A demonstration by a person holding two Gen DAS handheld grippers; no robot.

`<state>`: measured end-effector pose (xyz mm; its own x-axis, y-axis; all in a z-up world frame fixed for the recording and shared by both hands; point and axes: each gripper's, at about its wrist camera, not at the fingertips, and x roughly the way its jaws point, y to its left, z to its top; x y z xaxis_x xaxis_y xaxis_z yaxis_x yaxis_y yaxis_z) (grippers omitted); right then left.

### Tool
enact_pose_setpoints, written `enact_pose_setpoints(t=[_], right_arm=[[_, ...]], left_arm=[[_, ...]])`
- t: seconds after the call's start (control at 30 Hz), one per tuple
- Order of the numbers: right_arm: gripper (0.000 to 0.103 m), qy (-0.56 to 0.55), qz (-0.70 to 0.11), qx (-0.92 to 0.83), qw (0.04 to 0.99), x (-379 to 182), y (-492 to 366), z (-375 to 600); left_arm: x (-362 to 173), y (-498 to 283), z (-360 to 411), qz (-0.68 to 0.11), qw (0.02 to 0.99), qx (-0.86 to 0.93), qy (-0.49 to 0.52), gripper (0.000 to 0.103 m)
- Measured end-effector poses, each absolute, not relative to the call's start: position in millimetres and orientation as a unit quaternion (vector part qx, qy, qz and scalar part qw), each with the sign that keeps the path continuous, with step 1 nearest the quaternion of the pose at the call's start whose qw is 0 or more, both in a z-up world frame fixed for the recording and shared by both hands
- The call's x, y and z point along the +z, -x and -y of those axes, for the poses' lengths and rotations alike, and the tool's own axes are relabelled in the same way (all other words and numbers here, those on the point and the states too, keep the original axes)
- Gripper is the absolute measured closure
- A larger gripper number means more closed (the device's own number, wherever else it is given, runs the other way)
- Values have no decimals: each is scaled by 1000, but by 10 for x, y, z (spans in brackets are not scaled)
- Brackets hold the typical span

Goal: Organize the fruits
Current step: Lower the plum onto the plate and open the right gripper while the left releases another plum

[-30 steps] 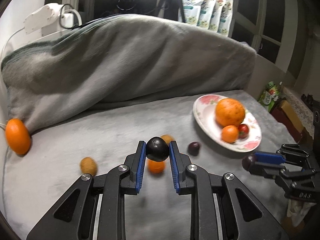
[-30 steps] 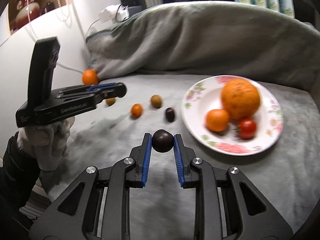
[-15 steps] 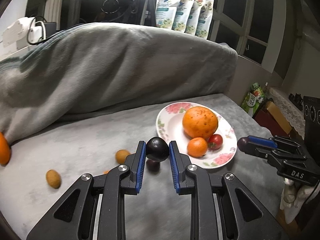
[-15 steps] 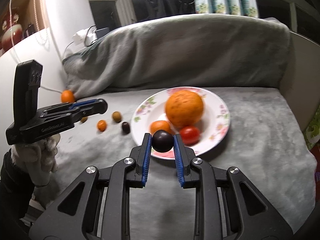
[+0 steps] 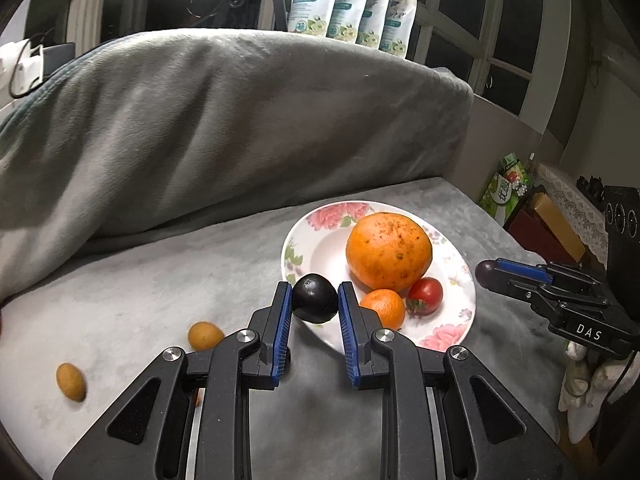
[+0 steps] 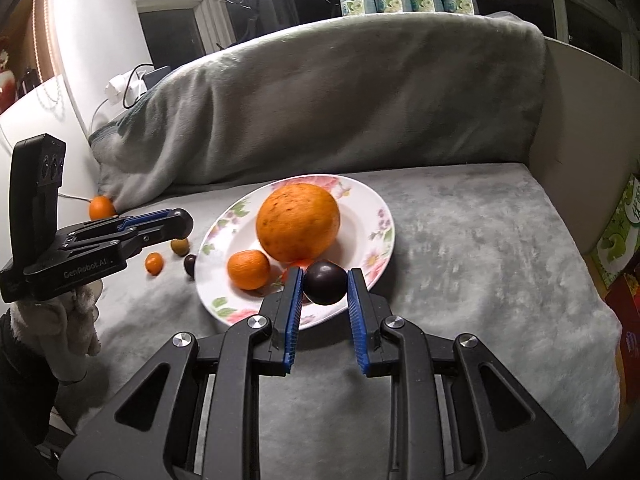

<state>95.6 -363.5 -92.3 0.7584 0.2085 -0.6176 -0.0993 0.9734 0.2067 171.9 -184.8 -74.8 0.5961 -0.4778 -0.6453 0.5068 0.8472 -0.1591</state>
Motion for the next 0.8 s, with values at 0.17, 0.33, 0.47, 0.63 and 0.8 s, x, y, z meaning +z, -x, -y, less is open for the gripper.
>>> enact_pose_setpoints(t=[0.17,0.33,0.47,0.63,0.8], right_arm=[[80,-83,-341,83,933,-957,-1050,3695],[80,-86,-345,86,931,-987,-1120,3714],[79,-85,-348,89,929,-1014,-1147,3711],[79,-89,-350,89,928,-1032,-1179,3720],[79,-90,-352,90,927,-1036,-1192,3720]], left_arm=[[-783,-1799,1924,-361,891,-276,-26,81],[-826,-1845,1986,-368,887,-279,-28,81],[-829,-1858,2018,-369,885,-281,-30,81],[-839,-1875,2041,-371,884,-283,-32,81],[-834,-1880,2052,-371,883,-286,-31,81]])
